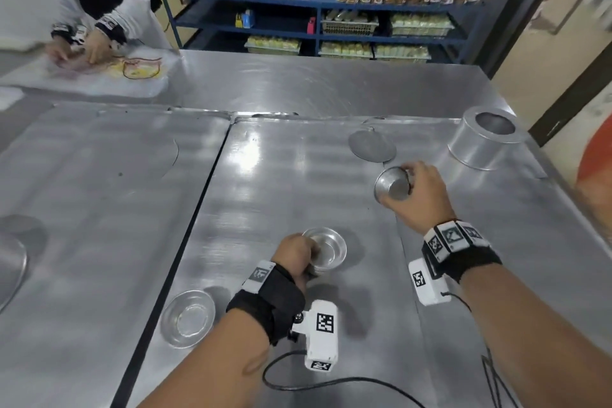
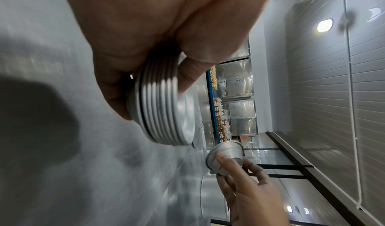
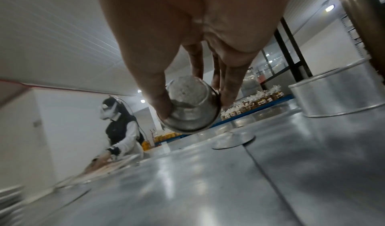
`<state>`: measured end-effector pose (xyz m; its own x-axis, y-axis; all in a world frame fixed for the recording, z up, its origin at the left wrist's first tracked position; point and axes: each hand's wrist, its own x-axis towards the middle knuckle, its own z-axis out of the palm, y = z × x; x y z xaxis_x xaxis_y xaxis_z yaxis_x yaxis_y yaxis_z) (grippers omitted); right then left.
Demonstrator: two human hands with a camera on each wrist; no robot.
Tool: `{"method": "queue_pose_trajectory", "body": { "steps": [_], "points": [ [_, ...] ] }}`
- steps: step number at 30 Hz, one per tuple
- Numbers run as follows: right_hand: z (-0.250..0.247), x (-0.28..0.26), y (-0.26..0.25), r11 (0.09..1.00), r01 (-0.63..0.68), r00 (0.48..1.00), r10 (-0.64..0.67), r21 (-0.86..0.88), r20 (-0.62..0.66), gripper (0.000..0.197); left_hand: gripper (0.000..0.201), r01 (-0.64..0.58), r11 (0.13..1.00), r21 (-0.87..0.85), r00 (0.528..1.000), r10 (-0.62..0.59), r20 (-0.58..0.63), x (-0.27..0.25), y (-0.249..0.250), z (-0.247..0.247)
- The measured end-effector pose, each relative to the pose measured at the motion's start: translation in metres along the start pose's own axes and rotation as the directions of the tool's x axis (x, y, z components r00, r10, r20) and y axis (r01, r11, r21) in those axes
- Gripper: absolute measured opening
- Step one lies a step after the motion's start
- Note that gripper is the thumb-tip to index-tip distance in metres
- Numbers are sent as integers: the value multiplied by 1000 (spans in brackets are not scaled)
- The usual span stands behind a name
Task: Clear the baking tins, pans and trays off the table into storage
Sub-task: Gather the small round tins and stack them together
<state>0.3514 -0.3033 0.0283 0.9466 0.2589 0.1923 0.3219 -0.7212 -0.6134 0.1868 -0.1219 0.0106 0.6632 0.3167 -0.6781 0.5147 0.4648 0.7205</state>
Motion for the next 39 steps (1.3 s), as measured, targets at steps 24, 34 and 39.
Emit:
{"method": "queue_pose_trajectory", "body": {
  "steps": [24, 34, 39],
  "points": [
    [60, -209, -139, 881, 71, 970, -169, 467, 173, 73, 34, -64, 996, -55, 992, 69, 105, -81, -15, -92],
    [78, -219, -157, 833, -9, 897, -238, 553, 372, 76, 24, -131, 991, -41, 991, 131, 9, -84, -15, -137],
    [89, -215, -171, 797, -63, 874, -247, 600, 419, 67, 23, -149, 987, -66, 988, 147, -35, -85, -12, -159]
  ]
}}
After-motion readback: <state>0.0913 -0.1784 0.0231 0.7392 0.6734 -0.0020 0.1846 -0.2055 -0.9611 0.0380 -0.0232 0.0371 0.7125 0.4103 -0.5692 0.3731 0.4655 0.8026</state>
